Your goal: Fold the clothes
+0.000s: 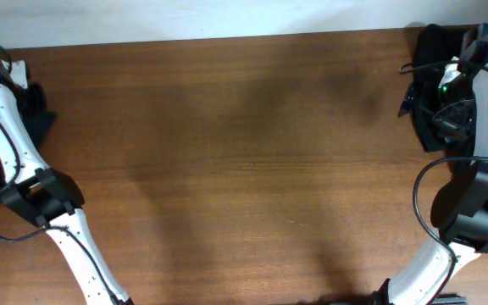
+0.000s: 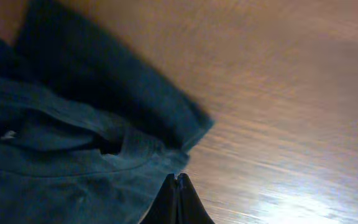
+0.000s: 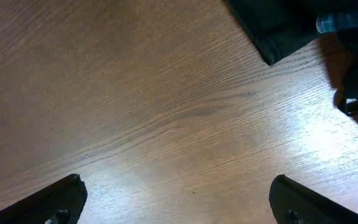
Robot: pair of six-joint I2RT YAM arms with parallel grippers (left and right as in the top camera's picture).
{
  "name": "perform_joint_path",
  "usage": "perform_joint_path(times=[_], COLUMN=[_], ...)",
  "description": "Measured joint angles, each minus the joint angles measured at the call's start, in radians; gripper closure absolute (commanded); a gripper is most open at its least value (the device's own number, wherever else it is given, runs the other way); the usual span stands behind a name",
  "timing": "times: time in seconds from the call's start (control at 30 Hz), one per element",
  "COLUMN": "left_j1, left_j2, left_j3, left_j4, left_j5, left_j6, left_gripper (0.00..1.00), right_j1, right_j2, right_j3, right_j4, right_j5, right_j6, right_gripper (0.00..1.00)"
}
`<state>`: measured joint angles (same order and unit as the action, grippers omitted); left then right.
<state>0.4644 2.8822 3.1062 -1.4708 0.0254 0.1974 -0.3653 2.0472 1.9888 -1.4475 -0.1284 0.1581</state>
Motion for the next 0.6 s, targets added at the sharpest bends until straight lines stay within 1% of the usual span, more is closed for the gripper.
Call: perform_joint_path(times=[0.27, 0.6], left_j1=[0.026, 0.040], left_j2=[0.073, 0.105], left_j3=[0.000, 0.001], left_j4=[-0.020, 0.023], left_j5=[-0.016, -0.016], left_j6=[0.024, 0.024], left_gripper=[0.99, 0.99], right_j1=[0.000, 0.000], right_j2=[0.000, 0.000], right_j3=[0.000, 0.000], right_j4=[0.000, 0.000], right_j5=[0.000, 0.000], right_j6=[0.000, 0.000], right_gripper=[0.01, 0.01])
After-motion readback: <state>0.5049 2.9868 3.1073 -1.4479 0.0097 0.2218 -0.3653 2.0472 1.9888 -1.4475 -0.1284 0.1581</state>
